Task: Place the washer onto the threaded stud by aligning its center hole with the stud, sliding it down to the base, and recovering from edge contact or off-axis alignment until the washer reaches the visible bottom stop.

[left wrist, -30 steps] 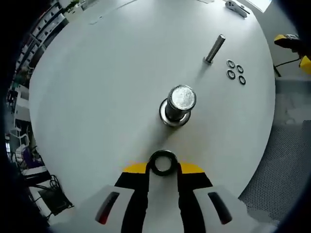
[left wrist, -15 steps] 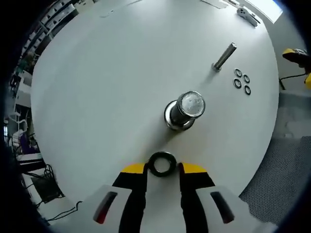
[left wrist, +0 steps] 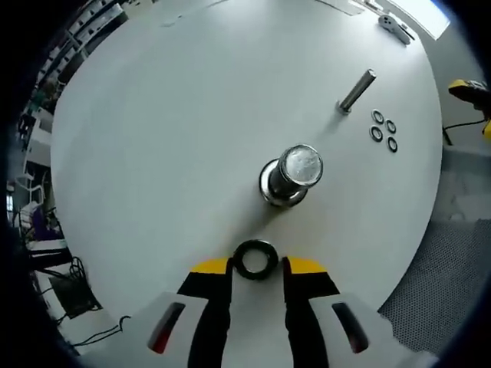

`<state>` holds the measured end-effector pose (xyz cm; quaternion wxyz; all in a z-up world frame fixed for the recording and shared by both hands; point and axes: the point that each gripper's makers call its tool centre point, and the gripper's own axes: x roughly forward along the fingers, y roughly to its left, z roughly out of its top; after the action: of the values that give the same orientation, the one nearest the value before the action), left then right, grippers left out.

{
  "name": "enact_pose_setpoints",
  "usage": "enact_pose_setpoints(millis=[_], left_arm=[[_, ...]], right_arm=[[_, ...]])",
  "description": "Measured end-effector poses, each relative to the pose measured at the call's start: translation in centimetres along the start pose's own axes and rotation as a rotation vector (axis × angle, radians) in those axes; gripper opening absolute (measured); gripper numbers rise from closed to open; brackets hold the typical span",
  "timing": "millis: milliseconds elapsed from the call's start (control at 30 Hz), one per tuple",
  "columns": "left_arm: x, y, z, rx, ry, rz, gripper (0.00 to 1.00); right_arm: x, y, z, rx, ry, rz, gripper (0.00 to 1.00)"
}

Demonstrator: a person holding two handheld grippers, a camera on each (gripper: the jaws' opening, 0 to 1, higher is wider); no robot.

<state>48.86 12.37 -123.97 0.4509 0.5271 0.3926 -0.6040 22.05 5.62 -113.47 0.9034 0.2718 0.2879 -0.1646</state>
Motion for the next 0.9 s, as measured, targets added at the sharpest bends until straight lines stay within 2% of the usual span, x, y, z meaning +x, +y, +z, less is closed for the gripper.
enact_pose_setpoints(millis=[300, 900], left_arm=[[0.35, 0.24, 0.04, 0.005, 0.015, 0.0, 0.2], [-0.17, -0.06, 0.0, 0.003, -0.013, 0.011, 0.19]], right_arm=[[-0.03, 0.06, -0.01, -0.001, 0.0, 0.0, 0.52], [-0.04, 0.09, -0.08, 0.001, 0.002, 0.004, 0.52]])
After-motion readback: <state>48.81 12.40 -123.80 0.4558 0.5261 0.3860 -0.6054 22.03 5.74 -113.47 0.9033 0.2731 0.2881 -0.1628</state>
